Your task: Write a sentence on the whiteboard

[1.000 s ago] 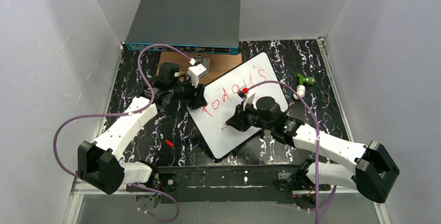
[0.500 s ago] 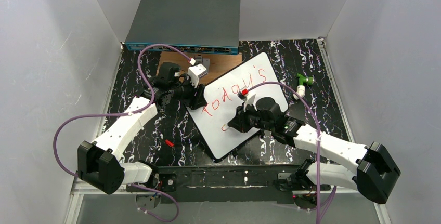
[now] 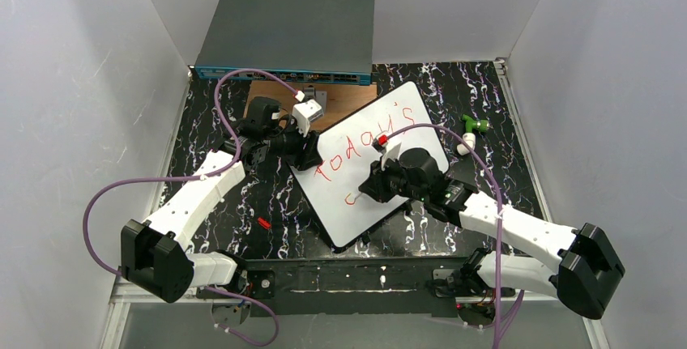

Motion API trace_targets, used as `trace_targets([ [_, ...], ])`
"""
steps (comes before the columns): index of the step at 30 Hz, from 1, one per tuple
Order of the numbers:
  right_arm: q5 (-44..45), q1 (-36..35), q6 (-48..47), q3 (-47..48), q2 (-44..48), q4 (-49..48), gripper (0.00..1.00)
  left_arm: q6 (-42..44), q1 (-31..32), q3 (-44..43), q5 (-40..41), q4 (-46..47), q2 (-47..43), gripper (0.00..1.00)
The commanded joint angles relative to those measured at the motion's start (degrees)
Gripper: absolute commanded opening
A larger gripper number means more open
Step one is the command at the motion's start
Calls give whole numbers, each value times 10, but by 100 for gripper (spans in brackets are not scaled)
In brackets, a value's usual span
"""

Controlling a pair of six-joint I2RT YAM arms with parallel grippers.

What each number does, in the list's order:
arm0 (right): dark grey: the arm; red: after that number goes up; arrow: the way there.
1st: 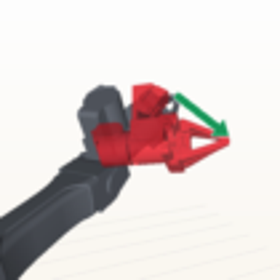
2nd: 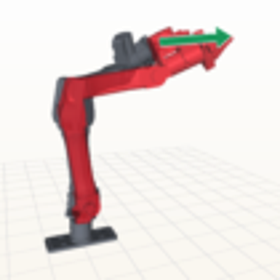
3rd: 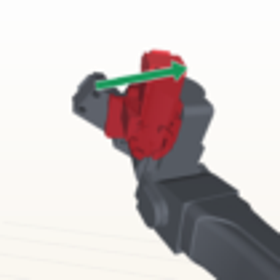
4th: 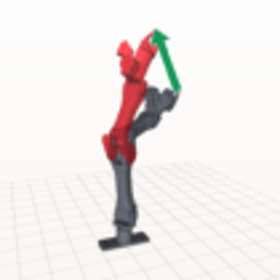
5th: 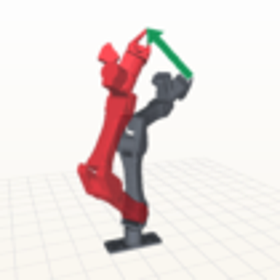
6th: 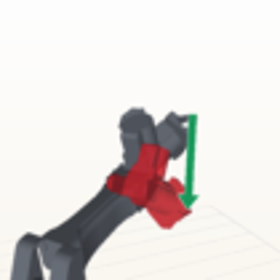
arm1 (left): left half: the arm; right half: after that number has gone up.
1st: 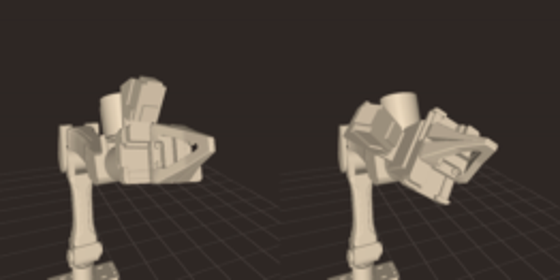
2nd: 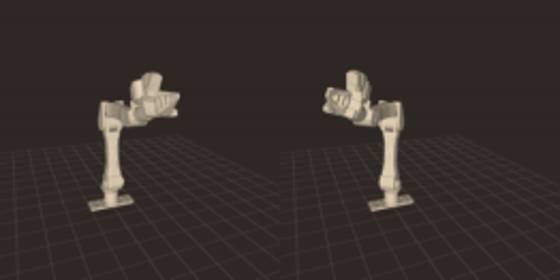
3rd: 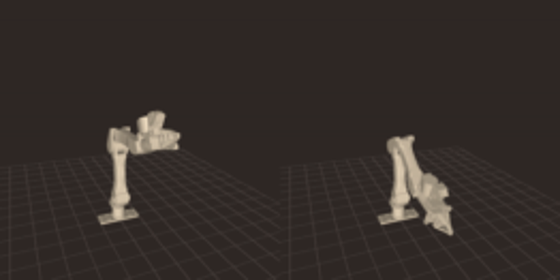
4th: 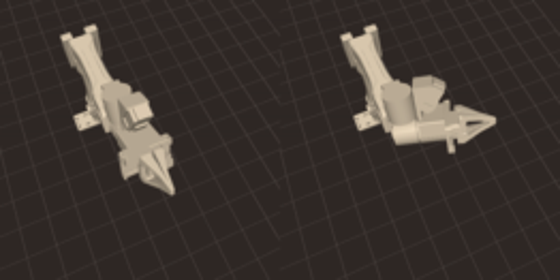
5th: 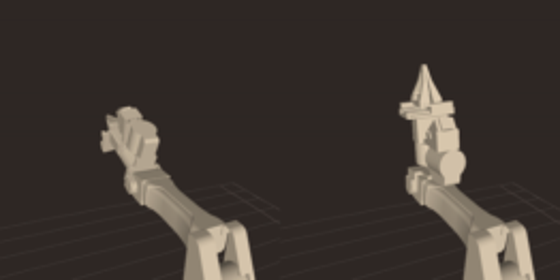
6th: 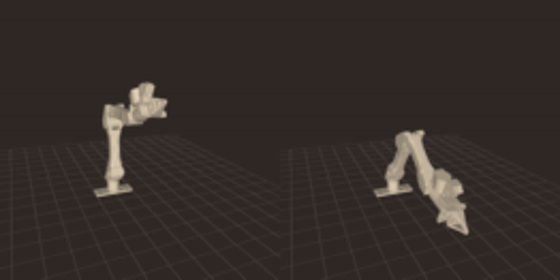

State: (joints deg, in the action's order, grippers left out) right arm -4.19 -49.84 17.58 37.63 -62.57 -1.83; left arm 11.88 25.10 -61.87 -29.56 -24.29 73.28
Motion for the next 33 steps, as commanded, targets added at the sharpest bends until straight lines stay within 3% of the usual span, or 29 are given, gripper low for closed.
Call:
trace_targets([
  [1,61,12,-35,40,-16,-10,1,49,21,5,-29,-30,-22,0],
  [33,5,12,-18,51,-46,-37,1,51,21,7,-26,-31,-20,0],
])
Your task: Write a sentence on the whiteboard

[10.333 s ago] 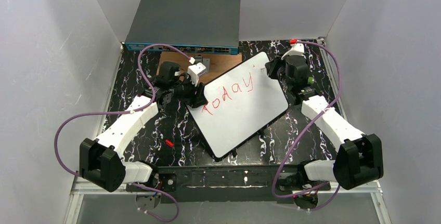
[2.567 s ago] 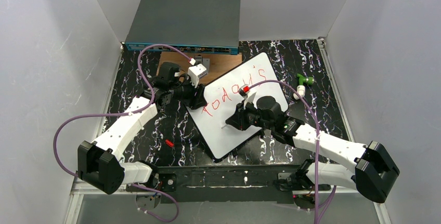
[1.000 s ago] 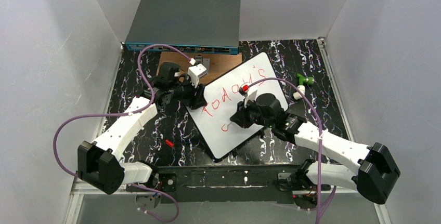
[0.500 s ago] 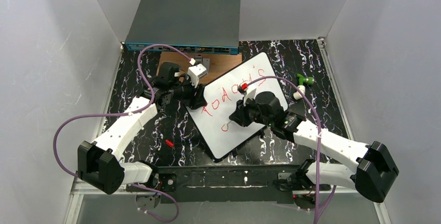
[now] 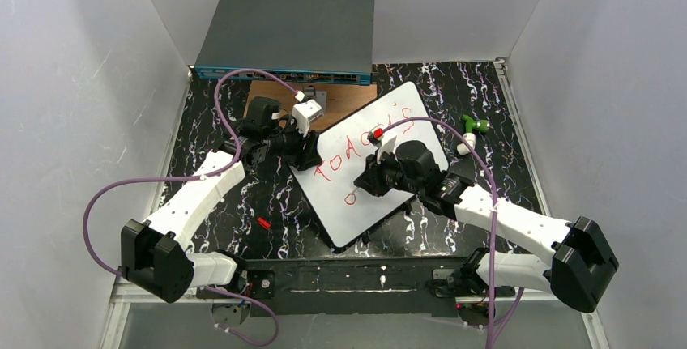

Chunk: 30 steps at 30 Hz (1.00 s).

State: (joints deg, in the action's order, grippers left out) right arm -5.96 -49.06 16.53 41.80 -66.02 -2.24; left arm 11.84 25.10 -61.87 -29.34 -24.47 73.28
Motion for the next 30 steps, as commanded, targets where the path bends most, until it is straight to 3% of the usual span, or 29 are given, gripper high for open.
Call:
trace_targets([
  [1,23,5,-7,10,-12,-33,1,52,21,6,-28,-30,-20,0],
  [30,83,8,-18,-33,81,21,1,52,21,5,-29,-29,-18,0],
])
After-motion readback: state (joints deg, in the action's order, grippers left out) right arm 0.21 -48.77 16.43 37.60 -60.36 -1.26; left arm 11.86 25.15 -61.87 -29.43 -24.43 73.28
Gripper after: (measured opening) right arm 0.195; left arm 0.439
